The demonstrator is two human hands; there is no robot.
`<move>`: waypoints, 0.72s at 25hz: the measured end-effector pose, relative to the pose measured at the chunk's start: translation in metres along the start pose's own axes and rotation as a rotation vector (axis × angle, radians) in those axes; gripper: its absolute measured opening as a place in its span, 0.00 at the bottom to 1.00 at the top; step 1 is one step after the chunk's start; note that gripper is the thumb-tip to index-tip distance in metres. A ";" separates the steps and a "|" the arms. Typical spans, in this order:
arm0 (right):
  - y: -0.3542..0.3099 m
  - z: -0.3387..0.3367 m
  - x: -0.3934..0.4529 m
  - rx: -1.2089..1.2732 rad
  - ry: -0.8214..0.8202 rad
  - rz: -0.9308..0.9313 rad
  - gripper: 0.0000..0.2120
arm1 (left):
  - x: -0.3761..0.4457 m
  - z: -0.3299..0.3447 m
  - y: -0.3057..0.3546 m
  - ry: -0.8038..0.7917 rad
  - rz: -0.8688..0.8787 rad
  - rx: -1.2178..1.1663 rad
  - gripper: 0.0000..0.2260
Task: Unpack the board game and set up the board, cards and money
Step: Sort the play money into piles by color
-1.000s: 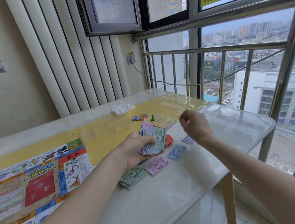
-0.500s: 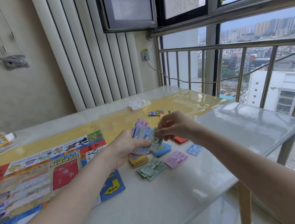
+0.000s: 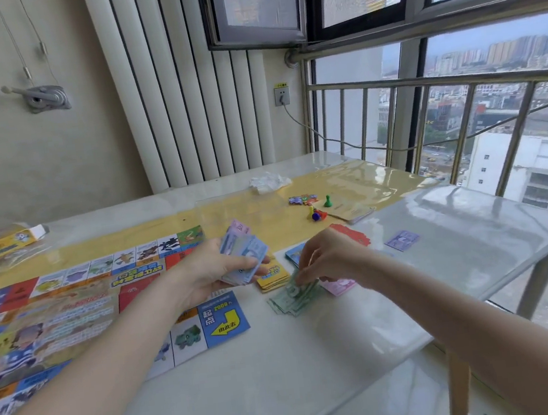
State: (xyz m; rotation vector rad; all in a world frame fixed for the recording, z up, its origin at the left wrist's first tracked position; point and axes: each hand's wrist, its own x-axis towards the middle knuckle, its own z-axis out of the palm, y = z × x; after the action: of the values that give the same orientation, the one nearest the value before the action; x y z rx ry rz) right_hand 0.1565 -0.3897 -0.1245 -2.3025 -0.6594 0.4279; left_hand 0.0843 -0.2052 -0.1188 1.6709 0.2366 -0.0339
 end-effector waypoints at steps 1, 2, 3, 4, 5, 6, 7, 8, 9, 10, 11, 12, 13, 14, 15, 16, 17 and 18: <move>0.001 0.004 -0.001 -0.150 0.017 0.001 0.10 | 0.000 0.004 -0.001 -0.011 -0.011 0.010 0.09; 0.001 0.006 -0.002 -0.268 0.040 -0.006 0.12 | -0.001 0.009 -0.001 -0.021 -0.025 0.019 0.08; 0.000 0.006 -0.003 -0.309 0.068 -0.030 0.12 | -0.002 0.012 0.000 -0.026 -0.033 0.024 0.08; -0.002 0.002 -0.003 -0.245 0.101 -0.064 0.11 | -0.002 0.014 0.002 -0.027 -0.030 0.026 0.08; -0.004 -0.002 -0.001 -0.091 0.128 -0.096 0.08 | -0.002 0.015 0.003 -0.023 -0.022 0.024 0.08; -0.008 -0.007 0.000 0.080 0.140 -0.125 0.07 | -0.002 0.015 0.005 -0.017 -0.013 0.020 0.08; -0.011 -0.009 0.001 0.200 0.134 -0.152 0.07 | -0.002 0.015 0.007 -0.014 -0.007 0.016 0.08; -0.013 -0.010 0.002 0.262 0.121 -0.174 0.08 | -0.003 0.015 0.008 -0.017 -0.002 0.021 0.09; -0.014 -0.009 0.003 0.283 0.108 -0.193 0.07 | -0.003 0.016 0.009 -0.027 0.003 0.033 0.10; -0.014 -0.006 0.004 0.287 0.102 -0.212 0.07 | -0.003 0.017 0.009 -0.041 0.006 0.038 0.10; -0.013 -0.004 0.004 0.297 0.108 -0.222 0.06 | -0.004 0.019 0.009 -0.057 0.009 0.024 0.09; -0.011 -0.003 0.006 0.315 0.121 -0.219 0.06 | -0.004 0.019 0.009 -0.070 0.008 -0.015 0.07; -0.009 -0.003 0.007 0.337 0.139 -0.210 0.05 | -0.004 0.018 0.008 -0.079 -0.004 -0.075 0.05; -0.008 -0.005 0.008 0.354 0.158 -0.203 0.05 | -0.004 0.017 0.008 -0.089 -0.022 -0.131 0.05; -0.007 -0.007 0.009 0.371 0.168 -0.202 0.05 | -0.003 0.016 0.008 -0.095 -0.036 -0.164 0.05; -0.006 -0.009 0.009 0.391 0.164 -0.205 0.05 | -0.002 0.015 0.009 -0.088 -0.040 -0.173 0.05; -0.006 -0.010 0.009 0.410 0.151 -0.207 0.04 | 0.000 0.015 0.009 -0.064 -0.037 -0.174 0.05; -0.005 -0.010 0.009 0.427 0.137 -0.208 0.04 | 0.001 0.015 0.009 -0.028 -0.031 -0.170 0.05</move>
State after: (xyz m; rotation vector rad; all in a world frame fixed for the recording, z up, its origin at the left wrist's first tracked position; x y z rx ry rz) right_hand 0.1665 -0.3869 -0.1145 -1.8221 -0.6594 0.2772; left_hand 0.0887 -0.2206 -0.1114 1.4969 0.2372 -0.0586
